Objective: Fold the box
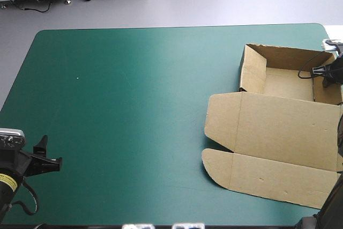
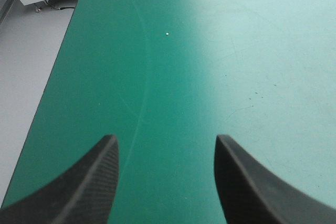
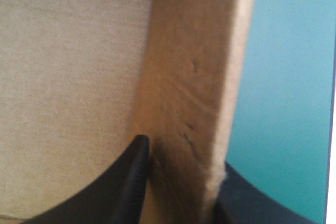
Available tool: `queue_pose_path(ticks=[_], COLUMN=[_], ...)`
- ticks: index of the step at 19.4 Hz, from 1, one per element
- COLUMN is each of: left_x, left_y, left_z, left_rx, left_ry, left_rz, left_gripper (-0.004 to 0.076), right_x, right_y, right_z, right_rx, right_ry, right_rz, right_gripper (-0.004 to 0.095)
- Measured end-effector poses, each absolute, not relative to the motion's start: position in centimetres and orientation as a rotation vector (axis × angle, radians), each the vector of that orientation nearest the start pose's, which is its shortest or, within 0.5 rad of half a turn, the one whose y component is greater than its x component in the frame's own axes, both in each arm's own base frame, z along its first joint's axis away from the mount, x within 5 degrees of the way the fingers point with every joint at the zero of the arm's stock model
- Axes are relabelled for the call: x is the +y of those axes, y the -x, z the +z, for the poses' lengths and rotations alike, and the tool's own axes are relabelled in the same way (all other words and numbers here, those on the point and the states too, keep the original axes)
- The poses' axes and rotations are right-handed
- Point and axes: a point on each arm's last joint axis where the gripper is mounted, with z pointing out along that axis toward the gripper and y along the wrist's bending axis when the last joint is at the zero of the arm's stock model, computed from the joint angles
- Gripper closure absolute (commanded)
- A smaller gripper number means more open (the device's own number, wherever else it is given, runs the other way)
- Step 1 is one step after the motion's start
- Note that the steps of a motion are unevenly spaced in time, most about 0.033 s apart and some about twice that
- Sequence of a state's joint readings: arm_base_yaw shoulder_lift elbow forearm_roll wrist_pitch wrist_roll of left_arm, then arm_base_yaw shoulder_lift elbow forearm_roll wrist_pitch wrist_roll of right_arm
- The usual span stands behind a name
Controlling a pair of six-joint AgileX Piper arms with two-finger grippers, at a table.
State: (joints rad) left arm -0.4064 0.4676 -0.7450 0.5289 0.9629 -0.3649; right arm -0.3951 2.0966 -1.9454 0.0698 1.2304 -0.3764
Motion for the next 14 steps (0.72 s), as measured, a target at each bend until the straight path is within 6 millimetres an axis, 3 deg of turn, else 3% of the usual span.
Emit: queue_pose_path(ticks=[2, 6, 8, 11, 14], left_x=[1.0, 1.0, 1.0, 1.0, 0.9], left_y=[-7.3, -7.3, -7.3, -7.3, -7.4], left_z=[35.3, 35.2, 35.3, 35.3, 35.4], left_rx=[2.05, 2.054, 2.053, 2.046, 2.031], left_ry=[-0.118, -0.116, -0.116, -0.118, -0.123], left_rz=[0.171, 0.173, 0.173, 0.169, 0.162], left_gripper=[0.0335, 0.0335, 0.0335, 0.0335, 0.0335], right_x=[-16.8, -16.6, -15.9, -13.7, -10.2], right_y=[-41.9, -41.9, -41.4, -38.9, -35.9], right_z=[26.6, 27.9, 29.9, 36.6, 42.7], right_rx=[2.859, 2.818, 2.761, 2.574, 2.373], right_ry=[-0.041, -0.072, -0.078, -0.035, 0.086], right_rz=[-0.059, -0.036, 0.002, 0.089, 0.199], right_gripper=[0.0158, 0.0224, 0.0241, 0.0265, 0.0265])
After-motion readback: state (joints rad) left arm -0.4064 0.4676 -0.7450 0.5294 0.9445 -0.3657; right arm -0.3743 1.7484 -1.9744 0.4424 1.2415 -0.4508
